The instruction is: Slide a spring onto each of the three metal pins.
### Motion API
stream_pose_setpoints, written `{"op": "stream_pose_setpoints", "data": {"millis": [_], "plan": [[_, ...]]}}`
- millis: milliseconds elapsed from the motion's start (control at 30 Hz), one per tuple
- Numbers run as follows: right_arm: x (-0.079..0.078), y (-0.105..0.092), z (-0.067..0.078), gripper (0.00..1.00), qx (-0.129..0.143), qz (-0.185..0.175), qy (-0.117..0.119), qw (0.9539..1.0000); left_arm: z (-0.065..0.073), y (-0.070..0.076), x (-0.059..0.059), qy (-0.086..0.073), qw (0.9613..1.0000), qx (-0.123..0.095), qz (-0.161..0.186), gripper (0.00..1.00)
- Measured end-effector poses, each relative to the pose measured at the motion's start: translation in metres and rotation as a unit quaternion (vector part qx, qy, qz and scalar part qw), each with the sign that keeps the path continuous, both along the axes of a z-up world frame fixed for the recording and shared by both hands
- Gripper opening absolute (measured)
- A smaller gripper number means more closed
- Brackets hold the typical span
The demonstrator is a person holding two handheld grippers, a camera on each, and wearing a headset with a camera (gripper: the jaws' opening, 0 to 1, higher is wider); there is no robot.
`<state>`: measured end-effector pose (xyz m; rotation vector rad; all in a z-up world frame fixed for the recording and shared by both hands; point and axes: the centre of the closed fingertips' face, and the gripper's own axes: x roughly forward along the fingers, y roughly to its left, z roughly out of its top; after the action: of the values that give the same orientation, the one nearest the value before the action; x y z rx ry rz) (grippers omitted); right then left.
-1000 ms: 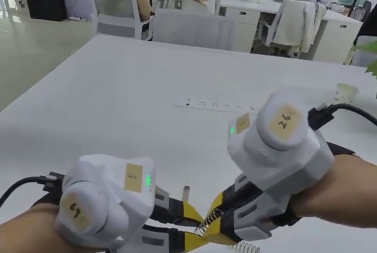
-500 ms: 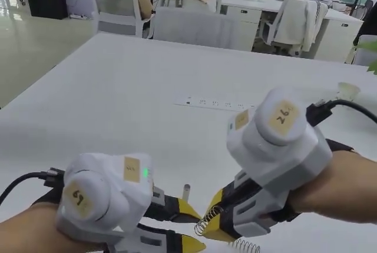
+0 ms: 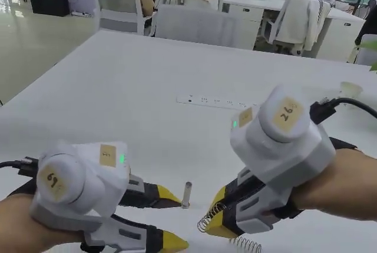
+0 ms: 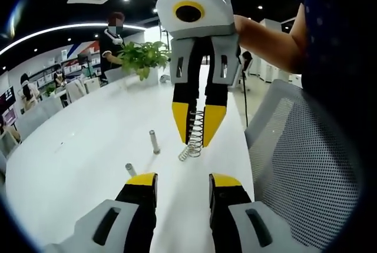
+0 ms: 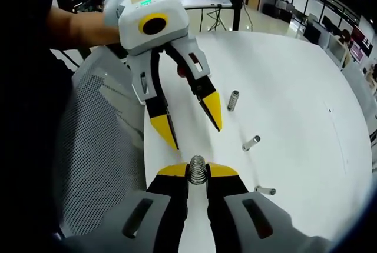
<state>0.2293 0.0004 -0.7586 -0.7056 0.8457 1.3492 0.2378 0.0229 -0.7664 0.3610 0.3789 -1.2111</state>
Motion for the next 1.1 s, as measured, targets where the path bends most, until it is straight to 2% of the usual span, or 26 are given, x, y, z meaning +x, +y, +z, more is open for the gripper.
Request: {"op": "stream_pose_setpoints", "data": {"millis": [300, 567, 767, 1100], "plan": [[0.001, 0.003, -0.001, 0.09, 0.000, 0.002, 0.001, 1.0000, -0.009, 0.021, -0.002, 0.004, 0.9998, 0.000, 0.020, 0.32], [0.005, 0.000, -0.003, 0.09, -0.010, 0.001, -0.003, 0.9999, -0.015, 0.040, -0.002, 0.012, 0.9985, -0.013, 0.053, 0.37], [0.007, 0.002, -0.003, 0.09, -0.010, 0.001, -0.003, 0.9999, -0.019, 0.058, -0.002, 0.016, 0.9963, -0.024, 0.081, 0.40], [0.017, 0.003, 0.001, 0.09, -0.014, -0.003, -0.010, 0.9999, -0.021, 0.074, -0.002, 0.022, 0.9915, -0.043, 0.121, 0.47]]}}
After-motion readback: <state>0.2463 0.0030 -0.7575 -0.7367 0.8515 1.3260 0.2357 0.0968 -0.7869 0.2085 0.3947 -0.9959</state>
